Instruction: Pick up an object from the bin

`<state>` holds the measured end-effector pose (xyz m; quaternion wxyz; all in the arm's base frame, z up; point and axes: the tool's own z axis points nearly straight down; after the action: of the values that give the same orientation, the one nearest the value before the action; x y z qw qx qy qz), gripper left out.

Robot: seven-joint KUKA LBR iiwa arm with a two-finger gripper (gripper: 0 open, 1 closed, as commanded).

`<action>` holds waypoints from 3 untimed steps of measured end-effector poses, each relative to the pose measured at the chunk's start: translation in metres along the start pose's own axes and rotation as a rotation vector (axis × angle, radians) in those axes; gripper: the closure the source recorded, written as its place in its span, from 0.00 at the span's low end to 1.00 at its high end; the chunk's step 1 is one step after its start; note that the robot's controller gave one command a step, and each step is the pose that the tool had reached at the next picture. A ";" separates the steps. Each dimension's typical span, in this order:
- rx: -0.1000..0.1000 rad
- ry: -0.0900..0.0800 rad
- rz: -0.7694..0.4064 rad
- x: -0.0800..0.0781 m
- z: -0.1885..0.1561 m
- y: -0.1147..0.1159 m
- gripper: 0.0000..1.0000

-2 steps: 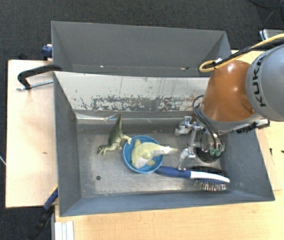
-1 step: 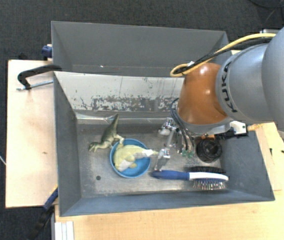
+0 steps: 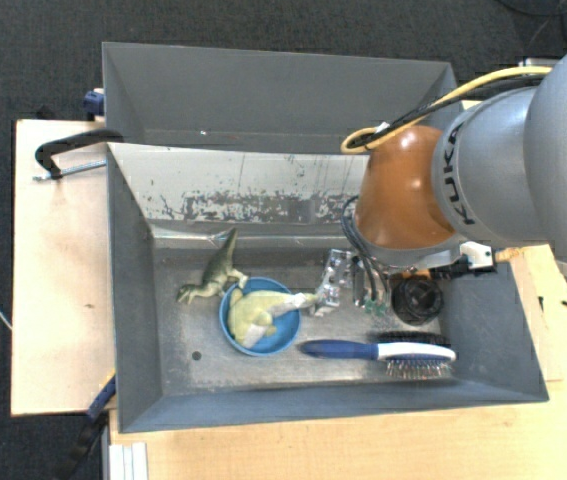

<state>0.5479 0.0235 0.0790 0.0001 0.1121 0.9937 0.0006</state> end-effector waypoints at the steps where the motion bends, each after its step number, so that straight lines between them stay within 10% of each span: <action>1: -0.004 -0.014 -0.035 0.007 -0.132 0.017 1.00; 2: -0.001 -0.005 -0.034 0.008 -0.128 0.016 0.00; 3: 0.002 0.006 0.265 -0.004 -0.008 0.033 0.00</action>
Offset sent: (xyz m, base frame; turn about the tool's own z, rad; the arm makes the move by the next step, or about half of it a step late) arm -0.0058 0.0169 0.1266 -0.0324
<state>0.5595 0.0547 0.0872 -0.0029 0.2424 0.9702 0.0000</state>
